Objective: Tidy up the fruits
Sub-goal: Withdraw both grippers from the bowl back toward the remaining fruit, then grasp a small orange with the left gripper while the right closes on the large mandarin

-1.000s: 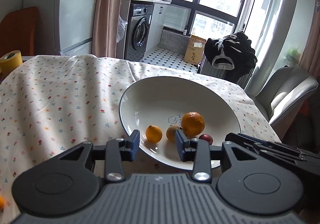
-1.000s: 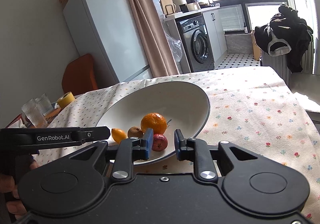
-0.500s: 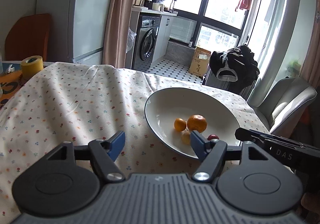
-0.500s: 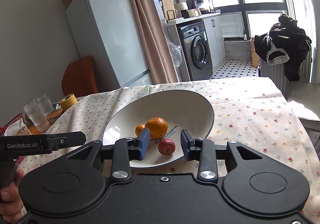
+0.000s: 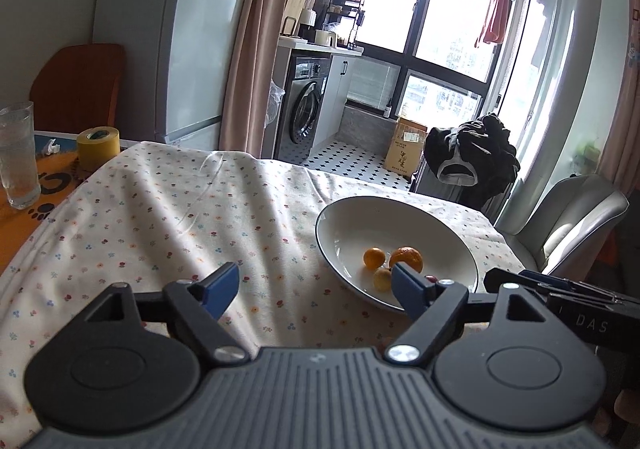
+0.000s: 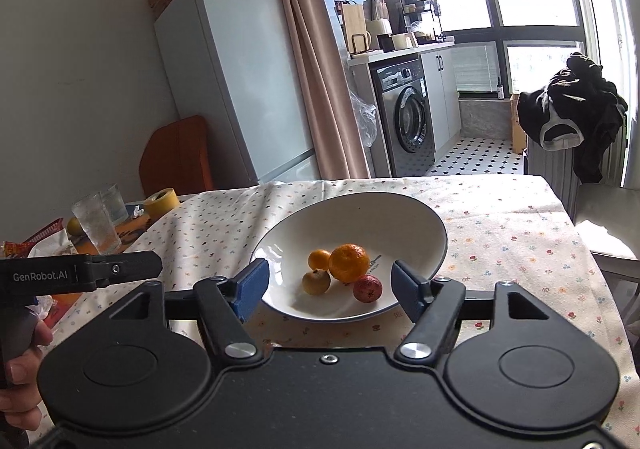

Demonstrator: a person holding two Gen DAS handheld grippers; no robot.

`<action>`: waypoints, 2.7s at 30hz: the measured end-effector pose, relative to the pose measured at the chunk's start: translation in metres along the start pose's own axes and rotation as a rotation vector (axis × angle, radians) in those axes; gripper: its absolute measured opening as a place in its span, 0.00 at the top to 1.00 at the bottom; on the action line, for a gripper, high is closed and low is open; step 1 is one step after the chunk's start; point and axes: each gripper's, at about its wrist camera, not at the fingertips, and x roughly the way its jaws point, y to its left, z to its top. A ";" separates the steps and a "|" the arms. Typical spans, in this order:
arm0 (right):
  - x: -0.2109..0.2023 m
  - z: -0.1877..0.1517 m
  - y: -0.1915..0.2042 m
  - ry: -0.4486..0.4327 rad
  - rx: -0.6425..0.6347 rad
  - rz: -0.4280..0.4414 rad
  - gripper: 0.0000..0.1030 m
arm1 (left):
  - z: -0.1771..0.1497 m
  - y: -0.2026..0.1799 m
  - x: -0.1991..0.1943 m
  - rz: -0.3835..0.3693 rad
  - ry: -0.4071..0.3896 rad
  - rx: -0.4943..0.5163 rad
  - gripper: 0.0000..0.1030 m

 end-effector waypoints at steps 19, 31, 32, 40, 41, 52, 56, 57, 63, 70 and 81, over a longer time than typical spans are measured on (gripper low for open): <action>-0.029 -0.018 0.036 -0.006 -0.014 0.027 0.00 | -0.017 0.050 -0.052 0.040 -0.003 -0.041 0.09; -0.025 -0.032 0.066 0.061 -0.032 0.061 0.00 | -0.026 0.090 -0.059 0.058 0.002 -0.092 0.09; -0.025 -0.034 0.066 0.070 -0.032 0.065 0.00 | -0.028 0.092 -0.058 0.055 0.005 -0.096 0.09; -0.018 -0.054 0.081 0.121 -0.077 0.068 0.04 | -0.045 0.110 -0.044 0.063 0.036 -0.126 0.10; -0.016 -0.057 0.082 0.131 -0.079 0.068 0.07 | -0.047 0.111 -0.042 0.065 0.038 -0.128 0.10; 0.003 -0.074 0.079 0.204 -0.053 0.071 0.28 | -0.057 0.109 -0.021 0.093 0.054 -0.106 0.13; 0.011 -0.078 0.080 0.222 -0.049 0.082 0.41 | -0.061 0.117 -0.013 0.150 0.048 -0.115 0.23; 0.012 -0.078 0.080 0.224 -0.050 0.083 0.44 | -0.062 0.119 -0.012 0.154 0.051 -0.125 0.27; 0.019 -0.079 0.080 0.232 -0.042 0.082 0.53 | -0.065 0.130 -0.002 0.160 0.067 -0.161 0.48; 0.022 -0.078 0.074 0.223 -0.009 0.091 0.62 | -0.067 0.131 0.002 0.158 0.083 -0.193 0.79; 0.015 -0.068 0.072 0.183 -0.014 0.088 0.63 | -0.060 0.118 -0.012 0.116 0.043 -0.183 0.79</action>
